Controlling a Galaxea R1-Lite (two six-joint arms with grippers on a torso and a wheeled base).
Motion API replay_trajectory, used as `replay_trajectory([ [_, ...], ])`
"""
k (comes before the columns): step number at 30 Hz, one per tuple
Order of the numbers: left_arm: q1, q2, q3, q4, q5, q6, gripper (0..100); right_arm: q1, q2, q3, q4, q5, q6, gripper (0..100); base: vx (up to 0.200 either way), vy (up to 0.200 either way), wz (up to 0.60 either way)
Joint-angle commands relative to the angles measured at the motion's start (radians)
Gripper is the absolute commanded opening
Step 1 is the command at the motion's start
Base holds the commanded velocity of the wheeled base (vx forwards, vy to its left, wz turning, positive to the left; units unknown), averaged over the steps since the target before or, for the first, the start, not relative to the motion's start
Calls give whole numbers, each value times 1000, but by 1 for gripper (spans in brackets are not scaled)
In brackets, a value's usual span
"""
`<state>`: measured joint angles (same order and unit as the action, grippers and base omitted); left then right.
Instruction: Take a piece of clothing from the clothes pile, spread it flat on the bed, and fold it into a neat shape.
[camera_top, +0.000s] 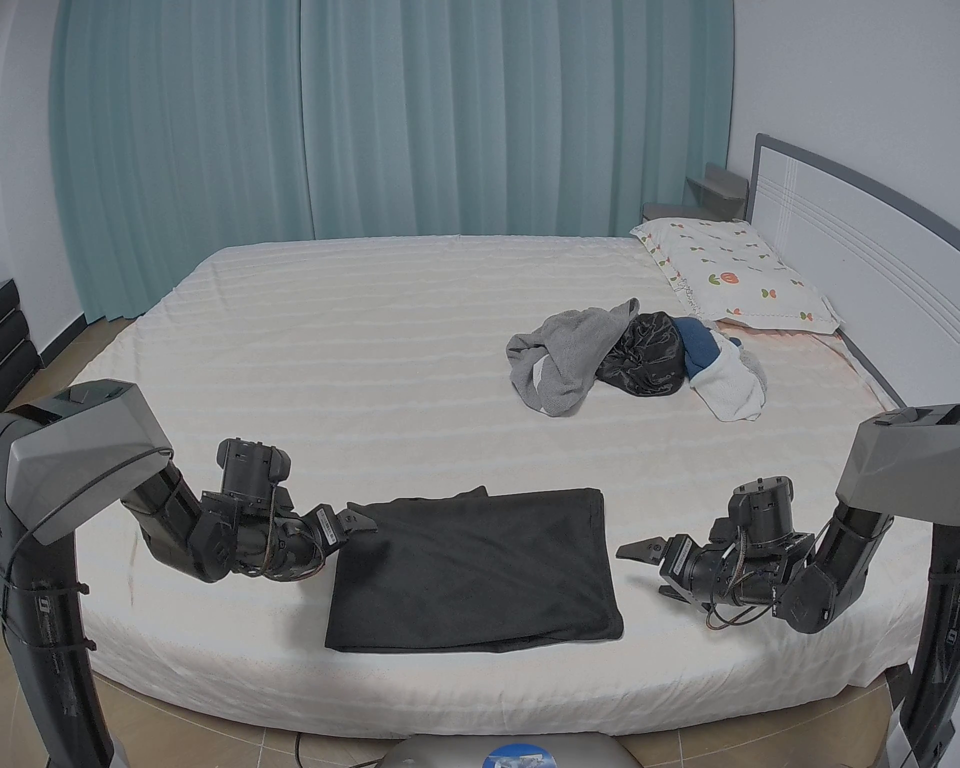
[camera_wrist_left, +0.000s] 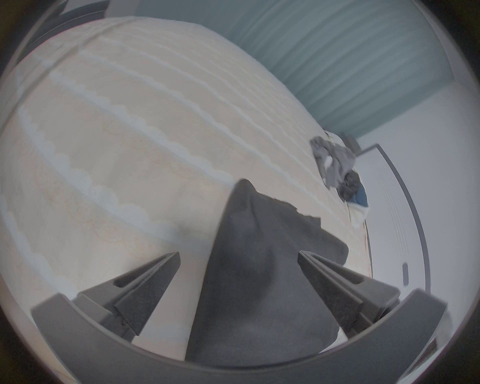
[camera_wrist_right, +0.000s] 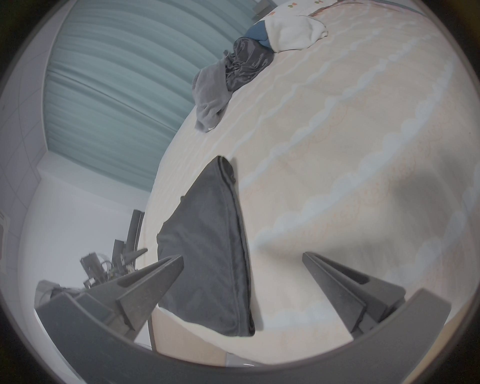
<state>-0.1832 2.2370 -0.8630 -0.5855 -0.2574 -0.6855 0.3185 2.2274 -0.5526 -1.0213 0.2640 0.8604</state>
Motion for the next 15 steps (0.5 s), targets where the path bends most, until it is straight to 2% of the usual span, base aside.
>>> replay_trajectory([
  [1,-12,12,98,-100,-23,84,100,-50,60,-55,-2,23,35,100,0,0,0],
  [5,-28,30,98,-154,-22,96,100,-61,61,-58,-2,46,37,100,0,0,0],
  [15,-50,36,101,-162,-22,98,100,-59,72,-56,-28,49,38,100,0,0,0],
])
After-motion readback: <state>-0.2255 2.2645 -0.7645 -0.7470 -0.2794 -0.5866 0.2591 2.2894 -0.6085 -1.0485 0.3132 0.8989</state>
